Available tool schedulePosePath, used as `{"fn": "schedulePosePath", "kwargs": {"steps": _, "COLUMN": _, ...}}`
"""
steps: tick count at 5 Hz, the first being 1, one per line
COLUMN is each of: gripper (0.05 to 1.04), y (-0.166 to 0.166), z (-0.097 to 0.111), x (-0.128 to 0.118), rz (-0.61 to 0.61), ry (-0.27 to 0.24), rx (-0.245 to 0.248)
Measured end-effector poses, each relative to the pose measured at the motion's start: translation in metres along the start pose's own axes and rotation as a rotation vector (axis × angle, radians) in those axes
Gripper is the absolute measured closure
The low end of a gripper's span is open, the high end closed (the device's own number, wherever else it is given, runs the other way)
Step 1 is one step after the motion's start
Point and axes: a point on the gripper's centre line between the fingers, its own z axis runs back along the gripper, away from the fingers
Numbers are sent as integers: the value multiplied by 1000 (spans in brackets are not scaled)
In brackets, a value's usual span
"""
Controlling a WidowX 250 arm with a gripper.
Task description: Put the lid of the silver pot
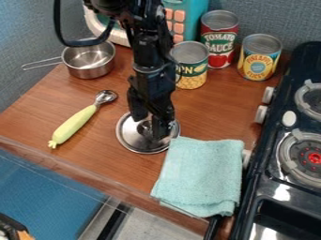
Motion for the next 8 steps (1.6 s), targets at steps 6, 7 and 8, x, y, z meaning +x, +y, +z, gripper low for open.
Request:
{"fn": "schedulePosePath", "kwargs": {"steps": 6, "gripper": 807, "y": 3, "z": -5, "x": -3, "rz": 23, "ry": -3, "rx": 13}}
{"fn": "schedulePosePath", "kwargs": {"steps": 7, "gripper": 807, "y": 0, "z": 16, "x": 7, "rz": 23, "ry": -53, "rx": -6}}
{"fn": "schedulePosePath", "kwargs": {"steps": 8, "gripper": 807, "y": 0, "z": 47, "x": 22, "rz": 13, "ry": -107, "rx": -27}}
